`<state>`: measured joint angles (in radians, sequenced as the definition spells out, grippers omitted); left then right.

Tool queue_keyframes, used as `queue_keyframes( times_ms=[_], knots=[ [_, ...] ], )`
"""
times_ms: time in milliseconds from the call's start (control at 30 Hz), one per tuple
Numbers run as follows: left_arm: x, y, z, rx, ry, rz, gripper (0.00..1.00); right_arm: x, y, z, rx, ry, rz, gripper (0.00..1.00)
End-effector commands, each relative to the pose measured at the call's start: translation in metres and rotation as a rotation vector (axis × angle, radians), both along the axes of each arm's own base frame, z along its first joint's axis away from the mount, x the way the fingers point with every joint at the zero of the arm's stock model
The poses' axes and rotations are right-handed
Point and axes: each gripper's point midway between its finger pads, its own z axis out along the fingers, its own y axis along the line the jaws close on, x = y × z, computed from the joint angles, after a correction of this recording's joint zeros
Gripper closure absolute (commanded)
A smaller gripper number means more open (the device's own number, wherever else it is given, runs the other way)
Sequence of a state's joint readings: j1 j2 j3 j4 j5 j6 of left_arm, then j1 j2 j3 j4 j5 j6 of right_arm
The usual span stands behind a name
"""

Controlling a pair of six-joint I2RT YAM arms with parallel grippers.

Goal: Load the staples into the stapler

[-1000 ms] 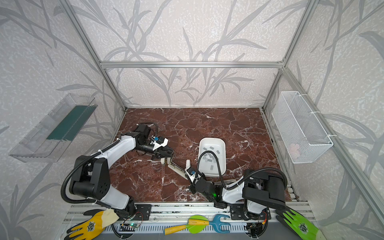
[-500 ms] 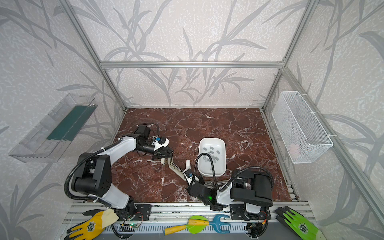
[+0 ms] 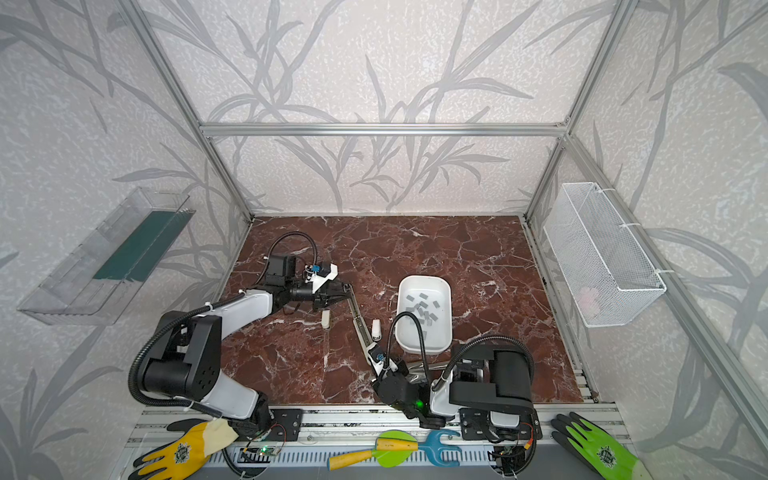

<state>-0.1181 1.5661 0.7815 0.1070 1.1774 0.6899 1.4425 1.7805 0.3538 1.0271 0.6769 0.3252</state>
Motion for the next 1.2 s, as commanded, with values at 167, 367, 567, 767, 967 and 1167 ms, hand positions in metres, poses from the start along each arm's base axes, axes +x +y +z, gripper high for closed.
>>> queue_keyframes(
  times_ms=[167,367,567,767,967,1167],
  knots=[
    [0.061,0.021,0.036,0.066,-0.367,0.157,0.95,-0.026,0.012,-0.016,0.005,0.017,0.082,1.00],
    [0.066,0.025,0.027,0.107,-0.353,0.175,0.90,-0.021,0.011,-0.014,0.000,0.040,0.026,1.00],
    [0.084,0.036,0.019,0.153,-0.342,0.276,0.72,-0.020,0.014,-0.009,0.013,0.063,-0.003,1.00],
    [0.109,0.050,0.016,0.172,-0.328,0.413,0.51,-0.017,0.015,-0.010,0.014,0.077,-0.035,1.00],
    [0.121,0.059,0.019,0.194,-0.328,0.482,0.45,-0.014,0.019,-0.011,0.006,0.087,-0.056,1.00],
    [0.122,0.069,0.084,0.053,-0.502,0.614,0.35,0.007,0.008,-0.022,-0.051,0.168,-0.228,1.00]
  ],
)
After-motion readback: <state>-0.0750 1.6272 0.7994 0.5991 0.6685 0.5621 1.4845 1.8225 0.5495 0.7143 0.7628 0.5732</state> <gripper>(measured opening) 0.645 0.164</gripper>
